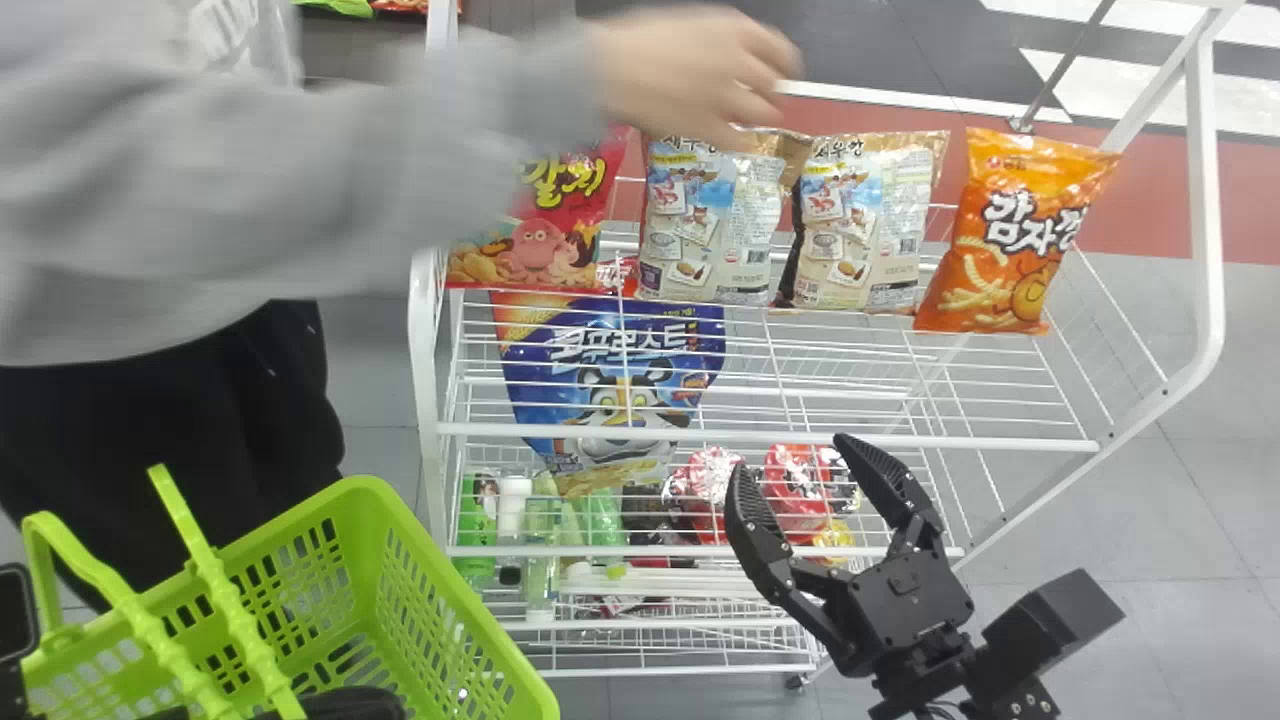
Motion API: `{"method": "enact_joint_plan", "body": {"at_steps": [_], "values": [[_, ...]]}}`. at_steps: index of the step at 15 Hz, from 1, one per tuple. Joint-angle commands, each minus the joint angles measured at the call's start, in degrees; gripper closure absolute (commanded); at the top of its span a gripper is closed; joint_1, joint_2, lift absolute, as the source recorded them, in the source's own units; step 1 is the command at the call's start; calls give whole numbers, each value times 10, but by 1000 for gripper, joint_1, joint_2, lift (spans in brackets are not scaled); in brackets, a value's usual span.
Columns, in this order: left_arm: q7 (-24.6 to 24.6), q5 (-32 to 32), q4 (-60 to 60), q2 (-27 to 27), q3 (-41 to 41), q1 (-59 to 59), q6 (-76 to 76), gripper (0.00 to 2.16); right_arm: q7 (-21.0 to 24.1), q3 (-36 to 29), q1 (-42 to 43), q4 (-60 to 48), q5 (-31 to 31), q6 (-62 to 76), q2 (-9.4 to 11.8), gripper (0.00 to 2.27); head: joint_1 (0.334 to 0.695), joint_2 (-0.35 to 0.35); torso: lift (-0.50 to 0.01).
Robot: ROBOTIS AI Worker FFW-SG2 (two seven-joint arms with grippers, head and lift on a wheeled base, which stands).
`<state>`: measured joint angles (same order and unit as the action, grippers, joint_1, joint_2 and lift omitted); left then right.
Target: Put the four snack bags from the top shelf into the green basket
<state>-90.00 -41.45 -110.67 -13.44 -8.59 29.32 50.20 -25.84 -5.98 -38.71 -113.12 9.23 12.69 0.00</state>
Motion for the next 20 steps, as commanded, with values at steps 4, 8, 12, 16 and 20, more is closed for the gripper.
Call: {"method": "enact_joint_plan", "body": {"at_steps": [4,8,12,16,20], "values": [[-6,3,5,1,2,-6,0,2148,0,0,3,2,0,0,-1,76,695,-188,0],[-6,4,5,3,2,-7,0,2148,0,0,6,4,0,0,-1,76,695,-188,0],[-6,7,5,5,2,-8,0,2145,2,11,35,10,-4,-28,-1,76,695,-188,0],[-6,6,6,4,0,-7,0,2148,24,42,125,29,-15,-100,-1,76,695,-142,0],[-6,-1,7,-1,-4,-7,2,2148,64,76,249,126,-36,-118,-1,76,695,-85,0]]}}
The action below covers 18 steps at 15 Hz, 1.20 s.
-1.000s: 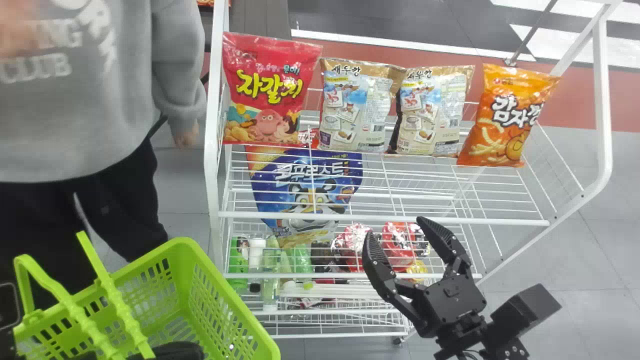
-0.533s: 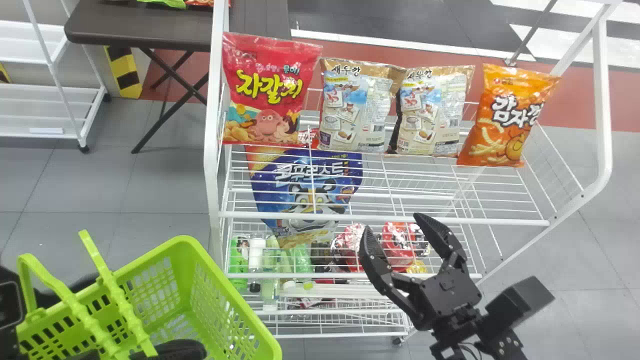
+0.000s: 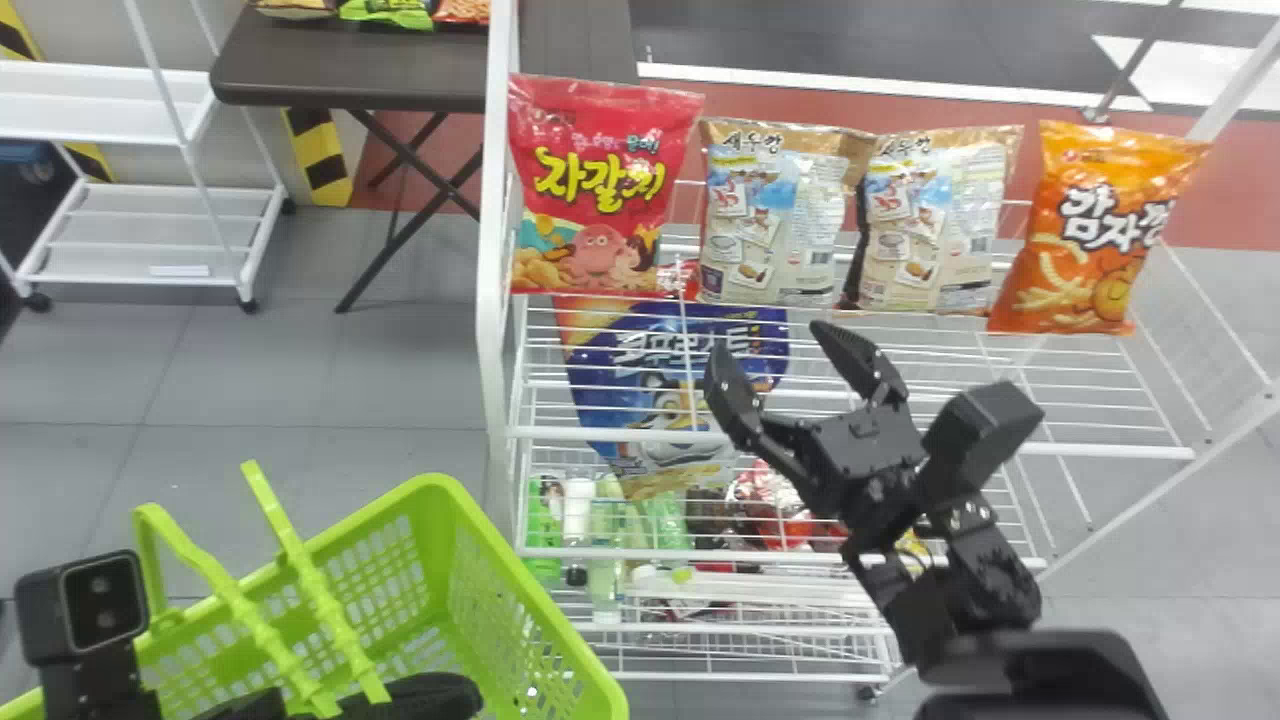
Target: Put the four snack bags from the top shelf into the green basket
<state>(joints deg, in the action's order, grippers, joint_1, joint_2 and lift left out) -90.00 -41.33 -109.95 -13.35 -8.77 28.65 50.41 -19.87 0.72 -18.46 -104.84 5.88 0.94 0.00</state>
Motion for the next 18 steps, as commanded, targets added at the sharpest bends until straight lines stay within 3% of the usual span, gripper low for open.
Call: {"method": "enact_joint_plan", "body": {"at_steps": [1,6,13,14,15,18], "values": [[-6,-4,0,-3,-5,-2,0,2145,11,17,78,75,-2,2,-1,76,695,-64,0],[-6,-5,2,-1,-8,-14,2,2148,13,50,223,227,4,9,-1,73,695,-8,0],[-6,6,35,2,16,-80,11,2145,15,94,333,354,33,-2,-1,90,695,42,0],[-6,6,36,0,21,-82,11,2148,15,94,338,356,31,-16,-1,221,695,46,0],[-6,6,36,-2,22,-83,11,2148,15,93,343,357,30,-41,-1,589,695,47,0],[-6,5,44,-4,22,-84,11,2148,18,97,338,351,20,-72,-1,2165,695,47,0]]}}
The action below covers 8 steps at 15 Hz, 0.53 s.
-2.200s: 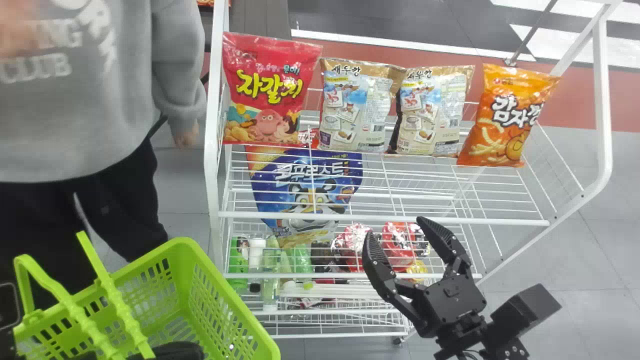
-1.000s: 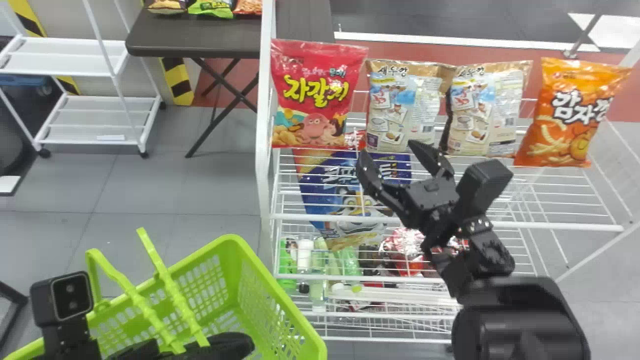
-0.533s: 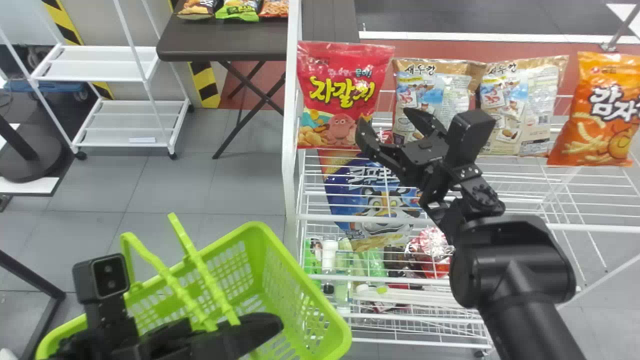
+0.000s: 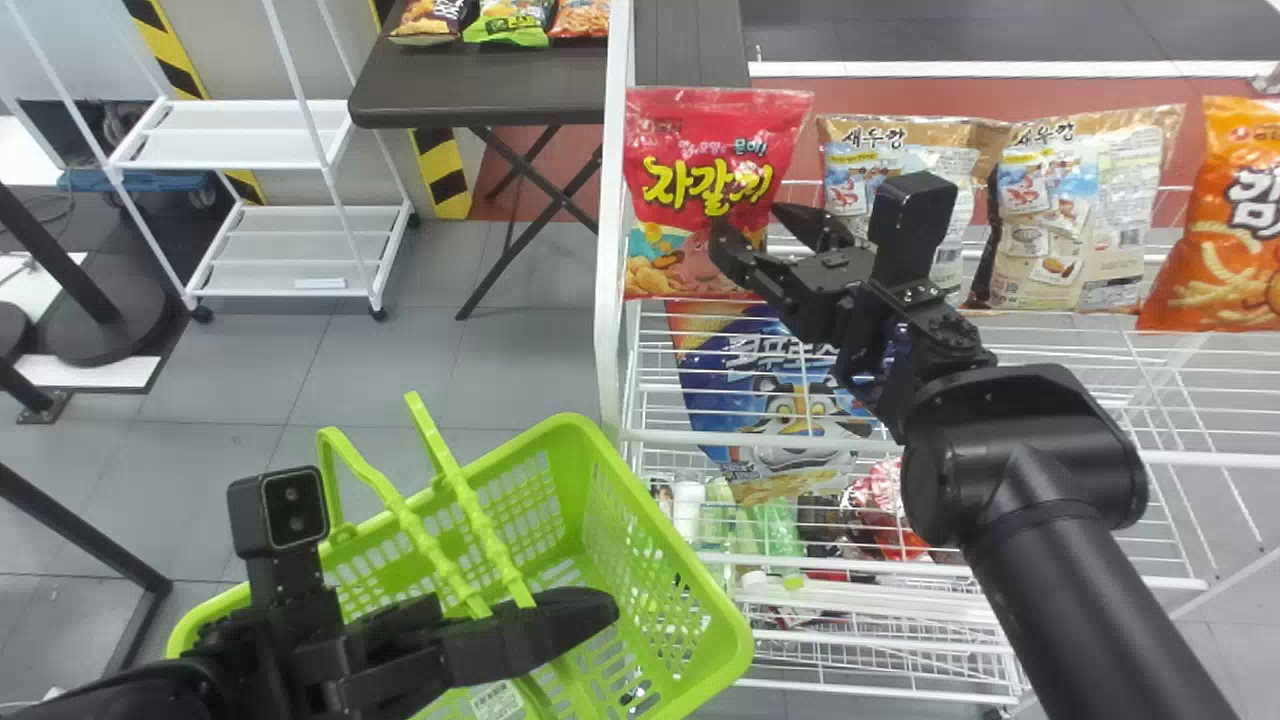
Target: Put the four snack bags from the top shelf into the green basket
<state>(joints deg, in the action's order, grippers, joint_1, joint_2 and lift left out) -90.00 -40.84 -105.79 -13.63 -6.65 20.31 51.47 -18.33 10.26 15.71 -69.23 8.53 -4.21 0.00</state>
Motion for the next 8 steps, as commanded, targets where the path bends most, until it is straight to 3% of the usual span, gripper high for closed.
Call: {"method": "enact_joint_plan", "body": {"at_steps": [1,8], "values": [[-6,1,2,-3,1,-1,0,2148,4,0,-9,-11,-9,-26,-1,2250,695,49,0],[-6,-5,4,-8,-4,-2,2,2145,2,2,-52,-101,-18,-44,-1,2250,695,59,0]]}}
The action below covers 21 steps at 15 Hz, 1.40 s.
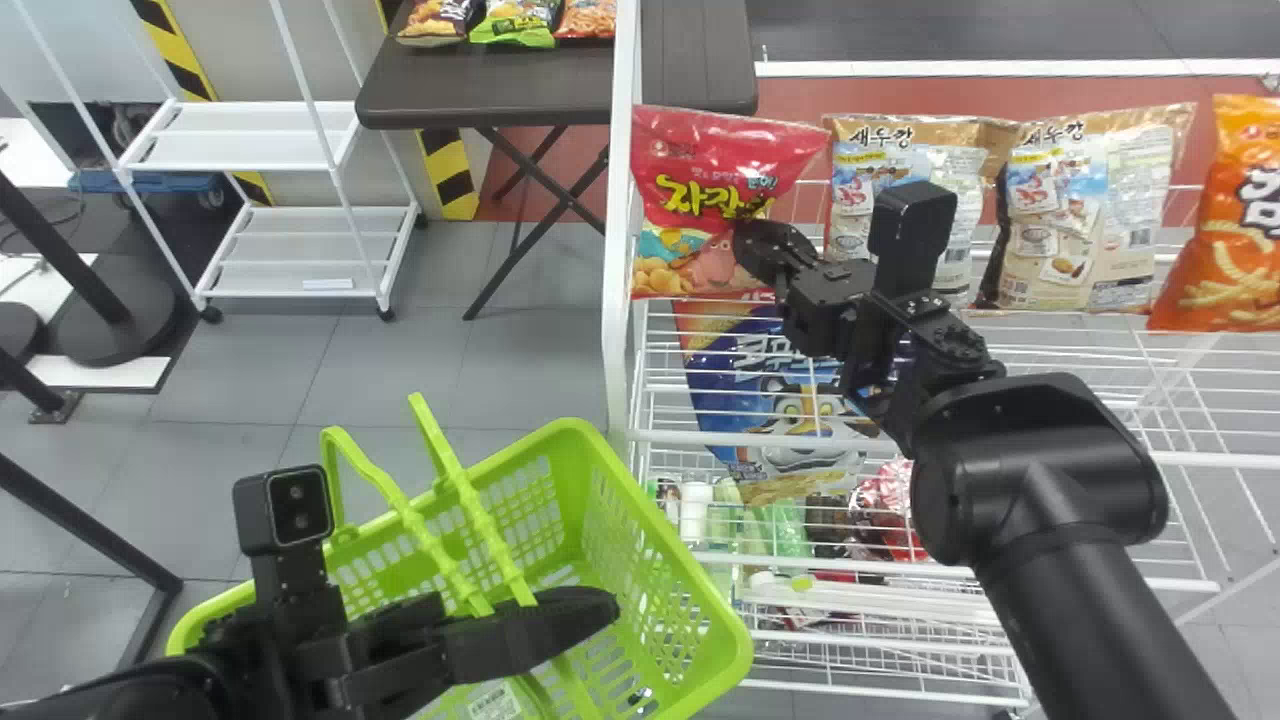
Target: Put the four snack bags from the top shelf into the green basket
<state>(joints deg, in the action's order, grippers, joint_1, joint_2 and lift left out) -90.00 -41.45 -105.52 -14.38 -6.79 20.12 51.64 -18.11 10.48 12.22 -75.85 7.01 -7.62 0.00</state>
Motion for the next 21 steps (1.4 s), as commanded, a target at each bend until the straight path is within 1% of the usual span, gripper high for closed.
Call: {"method": "enact_joint_plan", "body": {"at_steps": [1,5,7,8,10,12,14,16,18,19,20,21], "values": [[-6,5,4,0,-3,-1,0,2145,0,-2,-36,-72,-3,-22,-1,2250,695,62,0],[-6,8,15,3,-13,-6,0,2148,2,-30,-127,-237,-3,-131,-1,2250,695,72,0],[-6,7,24,4,-16,-14,0,2145,2,-49,-186,-332,16,-205,-1,2250,695,63,0],[-6,5,29,5,-16,-17,0,2148,1,-70,-213,-381,36,-250,-1,2250,695,56,0],[-6,4,35,5,-16,-22,0,2148,-10,-119,-248,-451,111,-363,-1,2250,695,37,0],[-6,4,38,6,-16,-25,0,2145,-18,-145,-287,-516,161,-440,-1,2250,695,22,0],[-6,4,44,8,-14,-30,0,2145,-17,-159,-325,-587,194,-533,-1,2250,695,19,0],[-6,4,51,8,-14,-32,0,2145,-17,-161,-348,-634,227,-609,-1,2250,695,29,0],[-6,5,52,9,-10,-32,0,2145,-17,-148,-352,-648,255,-632,-1,2250,695,57,0],[-6,7,52,10,-9,-32,0,2145,-17,-135,-352,-648,260,-632,-1,2250,695,73,0],[-6,7,52,11,-9,-32,0,2145,-16,-123,-346,-648,259,-632,-1,2250,695,109,0],[-6,6,52,12,-8,-32,0,2145,-15,-109,-341,-642,258,-630,-1,2250,695,127,0]]}}
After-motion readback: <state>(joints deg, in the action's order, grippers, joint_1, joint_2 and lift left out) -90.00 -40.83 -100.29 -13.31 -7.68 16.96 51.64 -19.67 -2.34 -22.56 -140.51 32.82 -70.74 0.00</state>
